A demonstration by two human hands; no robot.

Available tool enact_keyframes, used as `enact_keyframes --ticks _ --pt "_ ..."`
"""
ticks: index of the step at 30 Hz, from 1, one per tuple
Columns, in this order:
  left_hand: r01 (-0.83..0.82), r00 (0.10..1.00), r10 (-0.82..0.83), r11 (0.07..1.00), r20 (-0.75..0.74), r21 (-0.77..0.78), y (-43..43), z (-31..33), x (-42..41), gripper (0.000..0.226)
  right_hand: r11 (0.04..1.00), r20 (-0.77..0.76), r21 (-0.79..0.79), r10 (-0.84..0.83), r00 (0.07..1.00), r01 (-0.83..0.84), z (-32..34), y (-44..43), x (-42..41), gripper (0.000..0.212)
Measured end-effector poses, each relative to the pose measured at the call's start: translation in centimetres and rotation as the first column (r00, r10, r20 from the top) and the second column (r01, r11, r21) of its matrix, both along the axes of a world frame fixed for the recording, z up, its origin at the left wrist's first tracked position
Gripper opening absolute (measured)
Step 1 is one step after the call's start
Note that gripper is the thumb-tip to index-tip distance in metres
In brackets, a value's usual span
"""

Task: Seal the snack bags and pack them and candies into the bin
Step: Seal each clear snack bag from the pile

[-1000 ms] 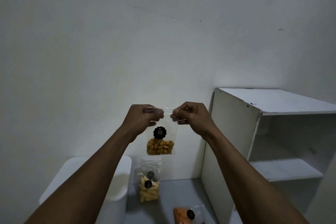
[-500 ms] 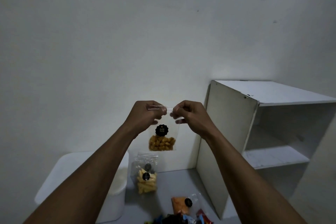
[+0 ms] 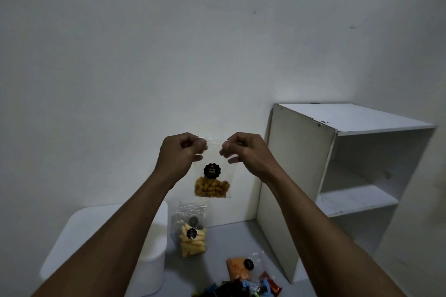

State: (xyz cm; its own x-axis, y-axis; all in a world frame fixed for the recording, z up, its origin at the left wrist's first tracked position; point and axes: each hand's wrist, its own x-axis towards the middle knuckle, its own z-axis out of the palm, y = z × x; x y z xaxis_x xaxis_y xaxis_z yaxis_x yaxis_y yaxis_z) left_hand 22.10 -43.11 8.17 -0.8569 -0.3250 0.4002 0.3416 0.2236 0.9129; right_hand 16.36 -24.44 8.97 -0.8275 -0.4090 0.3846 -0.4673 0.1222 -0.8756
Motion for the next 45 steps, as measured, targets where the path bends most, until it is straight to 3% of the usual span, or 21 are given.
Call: enact_keyframes --ticks 5,11,17,20,23,25,26,30,35,39,42,45 --pt "-0.076 0.997 0.074 0.994 -0.022 -0.079 -0.3 0.0 0.1 0.009 0.999 -0.002 0.031 0.011 1.000 -0.011 0.1 -1.3 0.6 0.013" --pt "0.067 0.997 -0.073 0.986 0.036 0.153 -0.9 -0.4 1.7 0.012 1.000 -0.024 -0.015 -0.003 1.000 0.003 1.1 -2.7 0.8 0.011" --pt "0.001 0.999 -0.010 0.985 0.052 0.174 -1.3 -0.5 1.4 0.013 0.994 0.085 -0.090 0.062 0.994 -0.054 -1.1 -2.7 0.3 0.023" --pt "-0.007 0.998 -0.004 0.985 0.065 0.172 -1.4 -1.0 0.5 0.012 0.993 0.118 -0.093 0.081 0.990 -0.070 -2.5 -2.4 -0.4 0.017" --pt "-0.261 0.964 0.262 0.965 0.042 -0.029 -1.2 -1.7 -0.9 0.011 0.994 0.119 -0.107 0.052 0.992 -0.039 -3.2 -2.3 -1.3 0.008" --pt "-0.443 0.892 0.446 0.895 0.074 -0.050 -0.8 -1.5 -1.6 0.025 0.995 0.067 -0.093 -0.033 0.997 0.039 -3.6 -2.7 -2.1 0.003" --pt "-0.424 0.899 0.418 0.906 0.131 0.015 -0.6 -1.2 -2.0 0.030 0.993 0.035 -0.082 -0.085 0.996 0.088 -3.9 -2.8 -2.5 0.003" --pt "-0.158 0.949 0.048 0.928 0.313 0.338 1.0 0.0 -3.0 0.035 0.974 -0.101 -0.048 -0.226 0.969 0.222 -5.4 -3.1 -3.8 0.008" --pt "-0.099 0.947 -0.040 0.907 0.317 0.410 0.9 0.2 -4.2 0.035 0.947 -0.395 0.066 -0.263 0.880 0.313 -6.0 -3.2 -4.1 0.008" --pt "-0.077 0.943 -0.071 0.903 0.324 0.423 1.1 0.7 -5.1 0.018 0.934 -0.484 0.133 -0.231 0.844 0.331 -6.1 -2.8 -5.0 0.010" --pt "-0.038 0.945 -0.077 0.940 0.319 0.338 1.0 0.6 -5.3 0.018 0.969 -0.345 0.145 -0.142 0.928 0.202 -5.6 -2.5 -4.7 0.014" --pt "0.031 0.949 -0.066 0.993 0.309 0.115 0.8 0.6 -5.2 0.022 1.000 0.037 -0.007 0.011 0.999 -0.011 -3.9 -2.5 -4.3 0.043"
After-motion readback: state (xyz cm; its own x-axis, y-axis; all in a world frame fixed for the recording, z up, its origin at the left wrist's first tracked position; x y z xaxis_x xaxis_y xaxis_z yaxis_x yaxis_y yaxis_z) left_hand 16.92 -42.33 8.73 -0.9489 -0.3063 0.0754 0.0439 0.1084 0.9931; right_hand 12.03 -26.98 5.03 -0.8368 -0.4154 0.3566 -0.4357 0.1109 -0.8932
